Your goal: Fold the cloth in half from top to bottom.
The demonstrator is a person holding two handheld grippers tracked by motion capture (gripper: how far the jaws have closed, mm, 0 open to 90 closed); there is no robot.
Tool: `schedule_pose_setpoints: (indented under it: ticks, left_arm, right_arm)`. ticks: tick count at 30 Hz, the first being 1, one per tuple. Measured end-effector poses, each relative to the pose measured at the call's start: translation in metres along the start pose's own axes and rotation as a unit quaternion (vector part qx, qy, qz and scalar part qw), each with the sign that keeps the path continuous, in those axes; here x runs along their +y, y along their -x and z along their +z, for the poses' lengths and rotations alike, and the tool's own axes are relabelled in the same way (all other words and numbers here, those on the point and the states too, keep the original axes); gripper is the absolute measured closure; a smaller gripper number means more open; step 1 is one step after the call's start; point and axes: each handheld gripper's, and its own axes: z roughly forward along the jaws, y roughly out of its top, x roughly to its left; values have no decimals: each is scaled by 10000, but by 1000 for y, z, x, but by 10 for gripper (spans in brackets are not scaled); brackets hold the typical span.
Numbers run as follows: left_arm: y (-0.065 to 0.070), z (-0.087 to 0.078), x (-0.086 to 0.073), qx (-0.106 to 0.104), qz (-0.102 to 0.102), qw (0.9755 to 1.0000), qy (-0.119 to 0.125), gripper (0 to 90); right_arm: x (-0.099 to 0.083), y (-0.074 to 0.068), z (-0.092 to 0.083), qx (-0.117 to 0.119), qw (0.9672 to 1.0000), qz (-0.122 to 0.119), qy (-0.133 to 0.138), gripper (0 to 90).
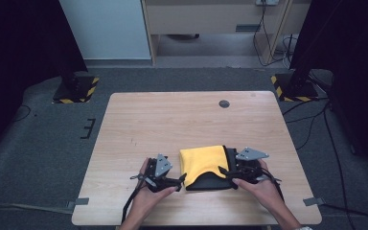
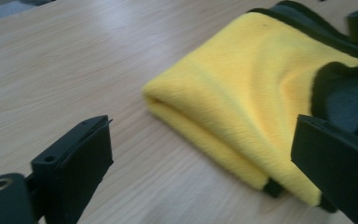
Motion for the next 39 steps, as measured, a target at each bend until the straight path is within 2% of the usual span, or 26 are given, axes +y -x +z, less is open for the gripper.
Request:
schedule_pose_setpoints:
  ticks: [4,9,12,16,18,20,23,24,25,27,31,39]
  left_arm:
    - [-23,-7,-6,104,-243,9996,-93,41]
    - [-43,-13,-16,209,-411,9986,-252,41]
    - [-59,-19,-28,404,-507,9973,-356,41]
    - [-80,-25,-43,587,-735,9944,-471,41]
    - [-89,-27,-50,753,-765,9926,-570,41]
    - [-96,-28,-57,856,-846,9904,-683,42]
    - [-101,-26,-64,915,-939,9883,-779,42]
    - [-102,-26,-65,926,-956,9878,-808,41]
    - [-102,-24,-67,919,-940,9870,-919,42]
    - [-102,-23,-67,906,-943,9862,-1016,41]
    - [-103,-22,-67,854,-974,9862,-1031,35]
    - [-103,-22,-67,841,-977,9861,-1046,27]
  right_arm:
    - [-5,10,-7,-178,9998,26,64,92]
    - [-12,22,-18,-357,9993,77,101,88]
    - [-18,29,-25,-504,9986,167,89,88]
    - [-33,48,-33,-819,9956,457,89,88]
    - [-42,57,-36,-1013,9925,678,36,88]
    - [-51,65,-37,-1197,9895,802,-146,88]
    - [-62,76,-34,-1470,9832,959,-500,90]
    - [-63,80,-33,-1505,9796,1144,-678,83]
    - [-63,82,-34,-1553,9775,1267,-658,86]
    - [-64,85,-35,-1588,9760,1347,-633,86]
    - [-62,83,-32,-1734,9749,1170,-762,73]
    - [-61,81,-30,-1785,9730,1232,-788,58]
